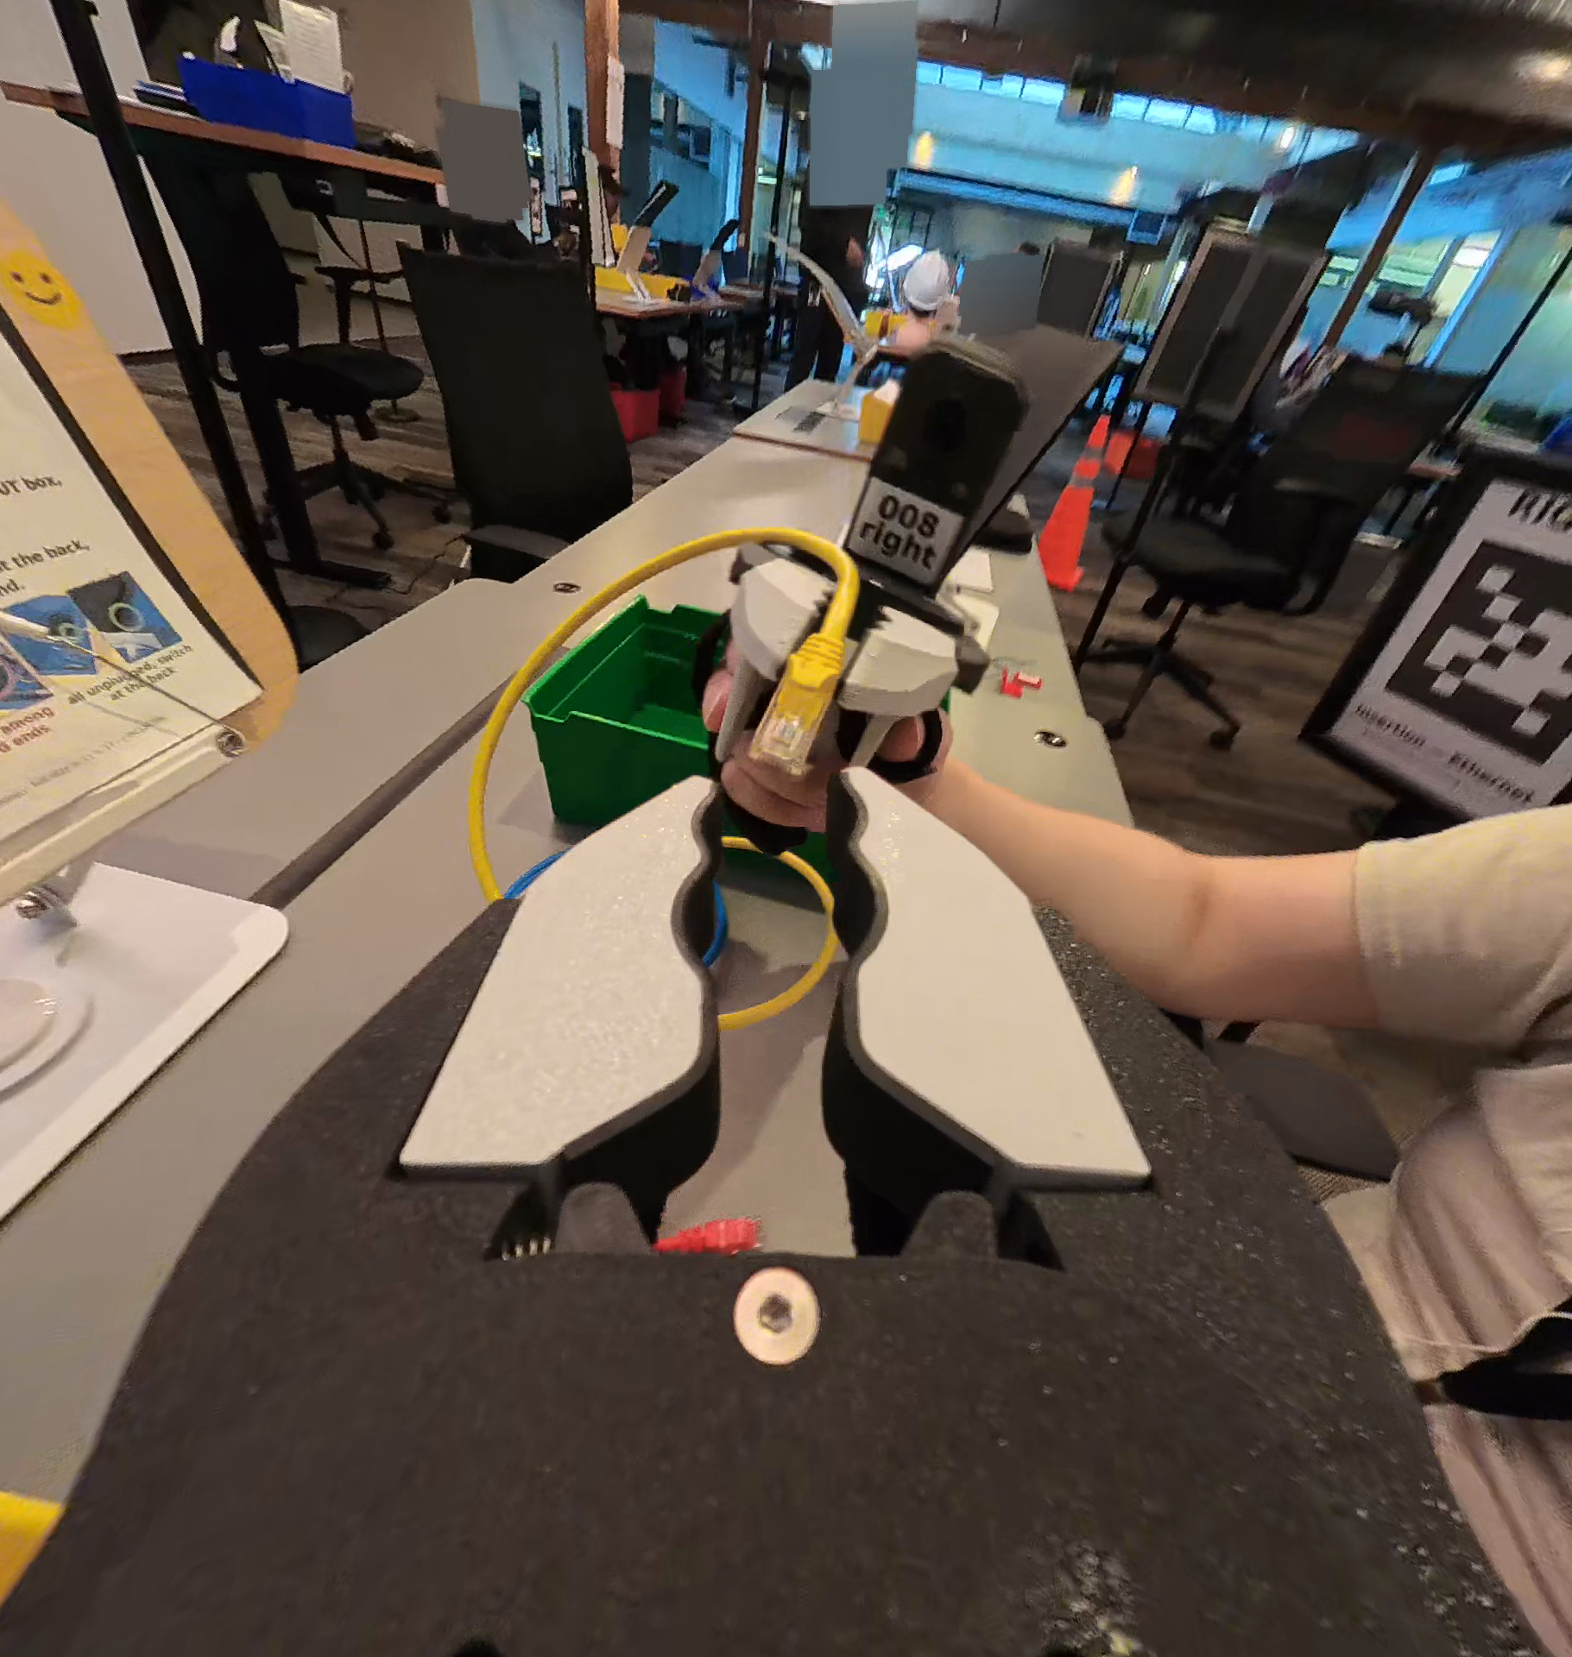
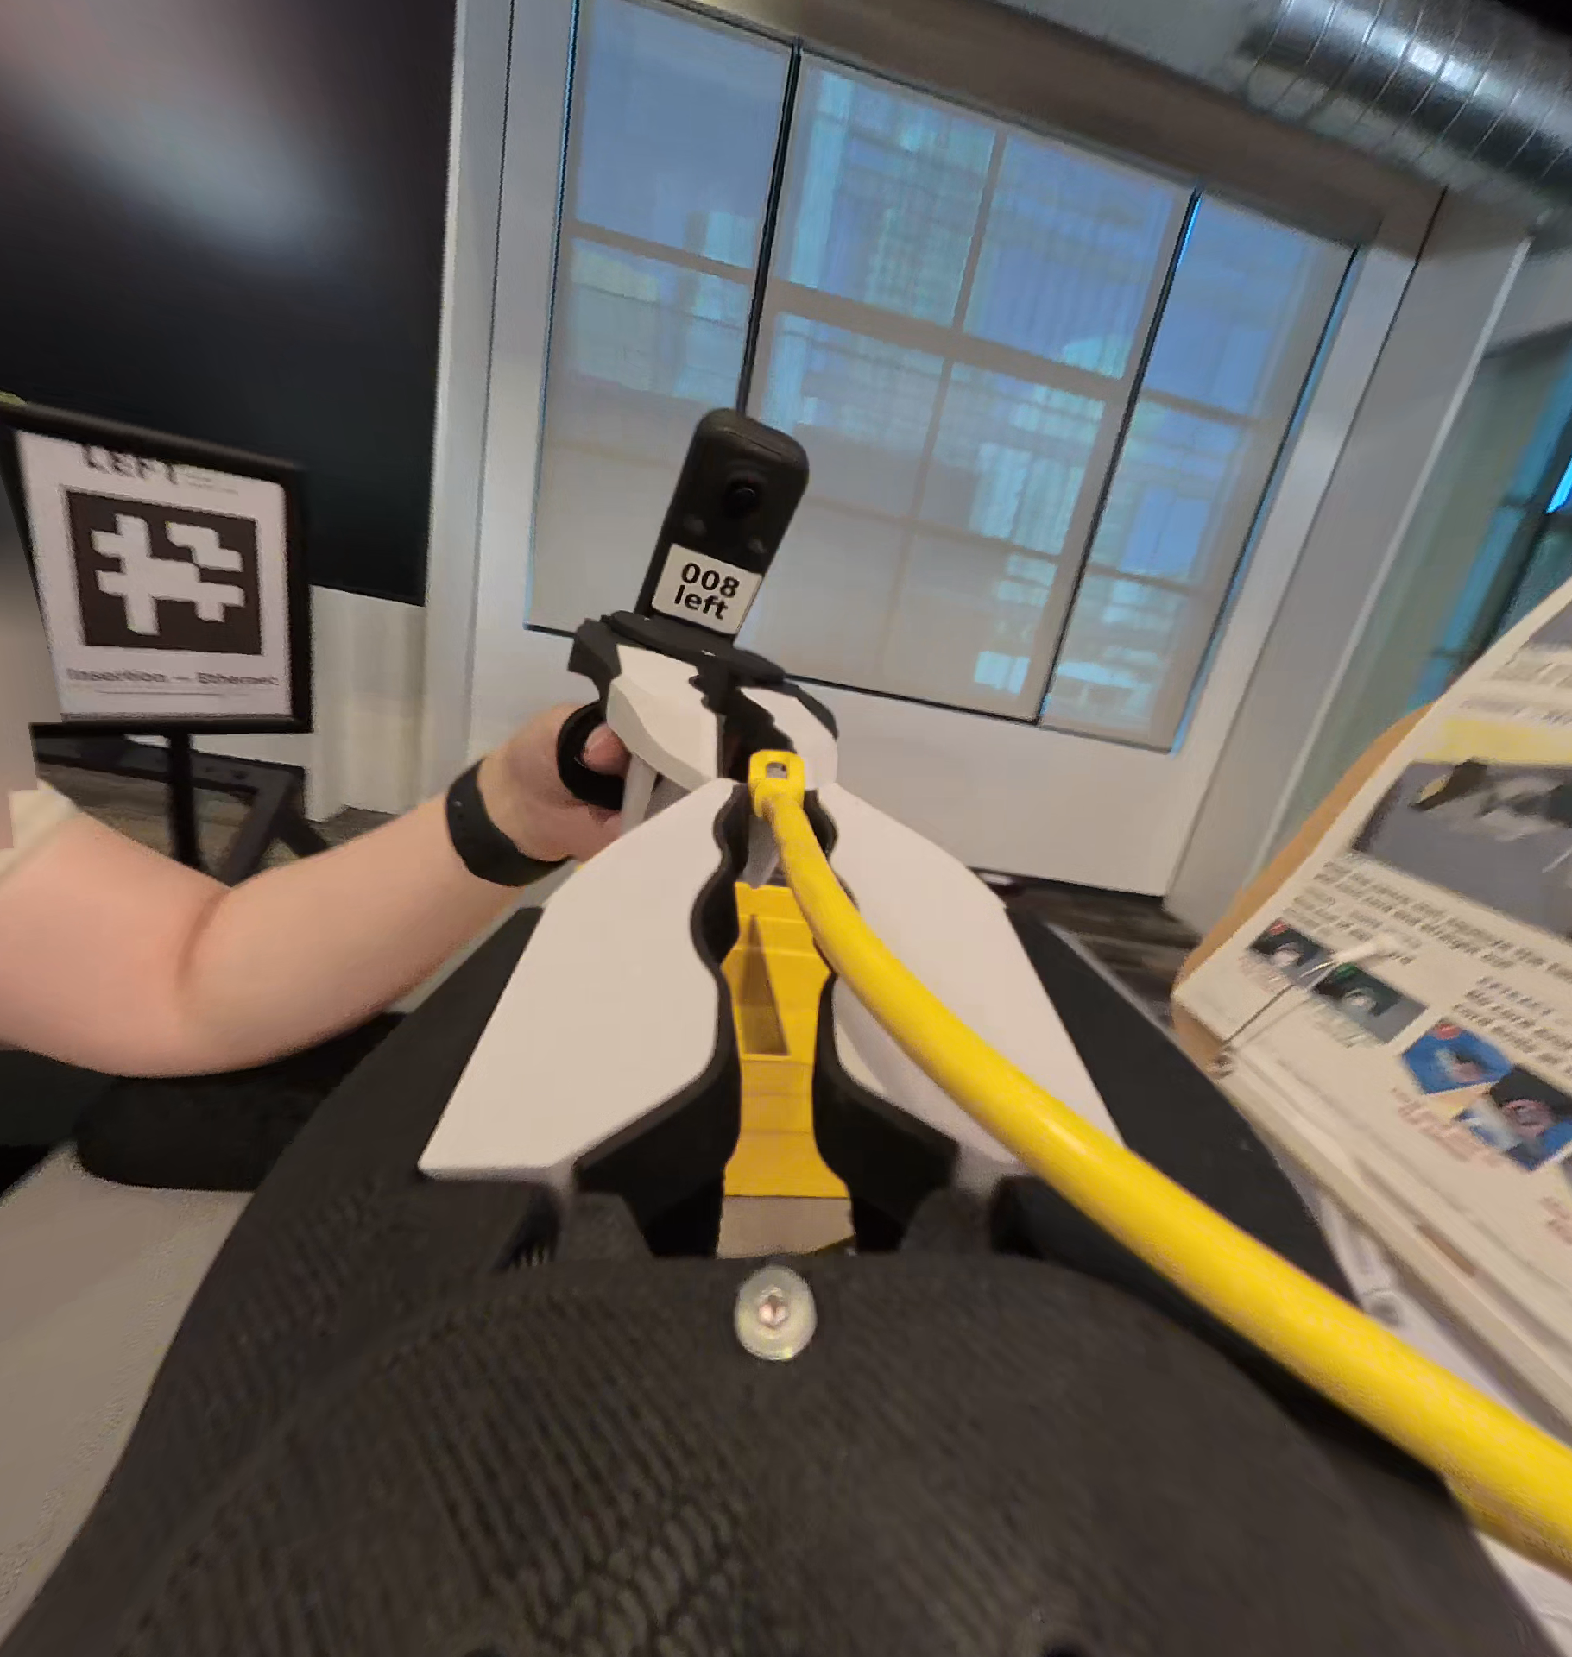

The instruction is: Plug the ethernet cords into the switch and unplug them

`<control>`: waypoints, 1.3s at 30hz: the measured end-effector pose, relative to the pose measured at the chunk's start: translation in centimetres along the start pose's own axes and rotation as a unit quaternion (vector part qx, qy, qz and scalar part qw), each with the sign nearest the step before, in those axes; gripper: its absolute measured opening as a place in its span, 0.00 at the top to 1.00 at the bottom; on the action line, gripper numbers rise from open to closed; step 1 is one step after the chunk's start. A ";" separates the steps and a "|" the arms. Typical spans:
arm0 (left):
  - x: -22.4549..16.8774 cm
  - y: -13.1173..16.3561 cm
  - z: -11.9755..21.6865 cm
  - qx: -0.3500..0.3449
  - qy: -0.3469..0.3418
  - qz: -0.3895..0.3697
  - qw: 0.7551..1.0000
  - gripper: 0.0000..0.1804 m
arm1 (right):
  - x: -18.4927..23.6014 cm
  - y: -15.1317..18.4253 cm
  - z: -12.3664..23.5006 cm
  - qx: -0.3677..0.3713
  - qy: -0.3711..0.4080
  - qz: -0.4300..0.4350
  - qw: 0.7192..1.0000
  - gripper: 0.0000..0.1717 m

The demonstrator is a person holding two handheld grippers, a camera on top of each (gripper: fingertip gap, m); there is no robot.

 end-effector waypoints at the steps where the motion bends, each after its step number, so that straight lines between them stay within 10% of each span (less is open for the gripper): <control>1: 0.0 -0.1 0.1 -0.007 0.011 0.011 1.000 0.87 | 0.2 -0.1 0.0 0.004 0.015 0.026 1.000 0.93; 13: -0.7 -0.5 -1.3 -0.060 0.148 0.109 0.981 0.74 | 2.4 -0.2 -0.6 0.022 0.106 0.263 0.959 0.93; 39: 0.5 0.5 -1.9 -0.003 0.055 0.081 0.995 0.87 | 2.0 0.9 -1.8 0.143 0.169 0.315 0.923 0.93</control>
Point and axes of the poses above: each gripper's, where its closed fingertips meet, z back along the fingers, y out of its underside, x = y × z across the jaws, the point moved 5 cm from there along z, back along the fingers, and after that the axes turned 12 degrees about x, right-handed, at the moved point
